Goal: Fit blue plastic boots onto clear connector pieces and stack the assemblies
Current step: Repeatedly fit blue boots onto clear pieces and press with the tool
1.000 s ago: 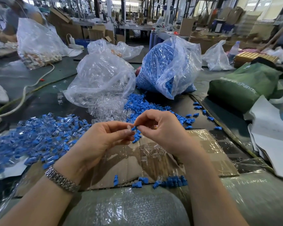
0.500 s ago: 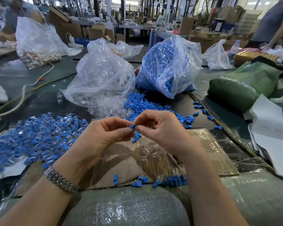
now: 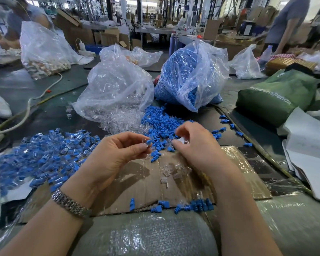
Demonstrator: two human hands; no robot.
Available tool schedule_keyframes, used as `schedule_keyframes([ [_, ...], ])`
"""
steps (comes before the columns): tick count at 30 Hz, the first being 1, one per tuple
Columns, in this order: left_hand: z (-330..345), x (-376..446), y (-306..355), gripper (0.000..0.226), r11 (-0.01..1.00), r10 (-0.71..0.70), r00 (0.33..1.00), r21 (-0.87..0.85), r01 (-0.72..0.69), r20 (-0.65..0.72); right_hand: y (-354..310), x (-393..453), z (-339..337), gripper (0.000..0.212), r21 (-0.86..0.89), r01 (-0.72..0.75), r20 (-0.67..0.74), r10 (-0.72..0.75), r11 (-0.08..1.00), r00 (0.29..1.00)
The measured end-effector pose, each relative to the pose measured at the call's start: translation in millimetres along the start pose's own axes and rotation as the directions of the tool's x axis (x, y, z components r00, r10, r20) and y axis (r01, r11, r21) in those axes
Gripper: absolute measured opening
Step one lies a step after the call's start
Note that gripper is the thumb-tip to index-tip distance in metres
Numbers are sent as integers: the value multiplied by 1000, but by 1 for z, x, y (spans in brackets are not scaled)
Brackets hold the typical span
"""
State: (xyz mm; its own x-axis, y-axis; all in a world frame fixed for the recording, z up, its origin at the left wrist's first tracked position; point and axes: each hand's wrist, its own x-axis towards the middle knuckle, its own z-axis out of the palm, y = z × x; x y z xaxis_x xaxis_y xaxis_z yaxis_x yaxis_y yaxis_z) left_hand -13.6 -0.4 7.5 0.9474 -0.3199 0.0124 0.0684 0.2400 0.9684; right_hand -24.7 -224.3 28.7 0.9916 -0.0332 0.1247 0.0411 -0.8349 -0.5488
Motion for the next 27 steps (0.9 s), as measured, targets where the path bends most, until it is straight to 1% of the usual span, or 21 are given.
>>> schedule_keyframes([
  [1,0,0,-1,21,1000,6,1000,2,-6,-6,5,2,0,33,-155,-130,15,134,979,991],
  [2,-1,1,-1,22,1000,12,1000,5,-12,-10,8,2,1,43,-277,-219,49,241,936,969],
  [3,-1,1,-1,23,1000,14,1000,6,-14,-12,10,3,3,51,-351,-260,84,307,900,948],
  [4,-2,2,-1,24,1000,11,1000,2,-11,-12,11,3,5,56,-377,-277,103,338,884,936],
  [7,-5,2,0,25,1000,6,1000,-26,-6,-15,13,4,8,59,-382,-305,82,361,873,929],
  [8,-6,2,0,25,999,5,1000,-38,-6,-17,12,3,7,56,-388,-310,76,365,868,928],
  [10,-7,2,0,25,998,12,1000,-68,-13,-20,10,4,5,42,-410,-285,78,345,866,936],
  [12,-7,3,0,25,996,24,999,-83,-26,-27,9,5,6,37,-420,-262,94,329,869,940],
  [14,-6,4,1,24,996,29,999,-88,-33,-38,9,7,8,26,-384,-265,107,327,885,939],
  [17,-6,4,2,23,996,25,998,-88,-30,-54,15,8,8,10,-349,-269,76,313,898,947],
  [20,-7,3,4,23,994,10,997,-104,-19,-82,15,7,2,16,-329,-256,71,295,909,953],
  [23,-9,5,4,22,983,-16,993,-182,-5,-114,2,2,-13,29,-232,-214,129,248,949,960],
  [25,-12,7,4,22,974,-26,992,-227,-2,-122,-11,-3,-25,32,-94,-170,213,186,981,959],
  [27,-15,9,3,23,965,-26,993,-262,-6,-116,-24,-8,-31,32,62,-126,312,101,990,945],
])
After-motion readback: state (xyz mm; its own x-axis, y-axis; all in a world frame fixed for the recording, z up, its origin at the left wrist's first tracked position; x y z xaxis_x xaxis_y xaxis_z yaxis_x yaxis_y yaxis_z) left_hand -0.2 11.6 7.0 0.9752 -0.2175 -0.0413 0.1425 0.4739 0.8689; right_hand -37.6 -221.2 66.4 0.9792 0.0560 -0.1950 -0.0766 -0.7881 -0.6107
